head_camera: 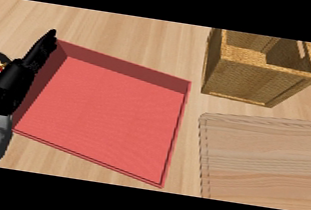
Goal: Pick the cupcake from the cutting board and place it in the basket
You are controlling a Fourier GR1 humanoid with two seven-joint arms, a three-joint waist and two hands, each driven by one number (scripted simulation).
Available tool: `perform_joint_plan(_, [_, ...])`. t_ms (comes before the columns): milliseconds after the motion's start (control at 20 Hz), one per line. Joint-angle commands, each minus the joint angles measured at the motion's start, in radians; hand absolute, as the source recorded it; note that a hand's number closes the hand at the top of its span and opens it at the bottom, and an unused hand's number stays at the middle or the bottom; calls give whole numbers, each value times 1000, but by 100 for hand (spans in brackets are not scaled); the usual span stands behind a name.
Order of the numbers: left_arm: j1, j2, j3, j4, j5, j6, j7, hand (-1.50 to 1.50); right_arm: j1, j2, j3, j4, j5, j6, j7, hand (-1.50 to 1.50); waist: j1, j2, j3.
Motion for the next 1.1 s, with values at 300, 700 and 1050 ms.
perform_joint_plan(300, [-21, 27, 50, 64, 32, -41, -26, 0, 33, 61, 169, -39, 147, 24, 77, 150, -10, 2, 0])
perform_joint_plan(700, [4, 11, 20, -54, 15, -40, 38, 0, 63, 3, 261, -35, 259, 49, -31, 150, 3, 2, 1])
perform_joint_plan(1050, [-10, 6, 43, 19, 7, -38, -24, 0, 22, 39, 175, 25, 182, 153, -20, -150, 1, 3, 1])
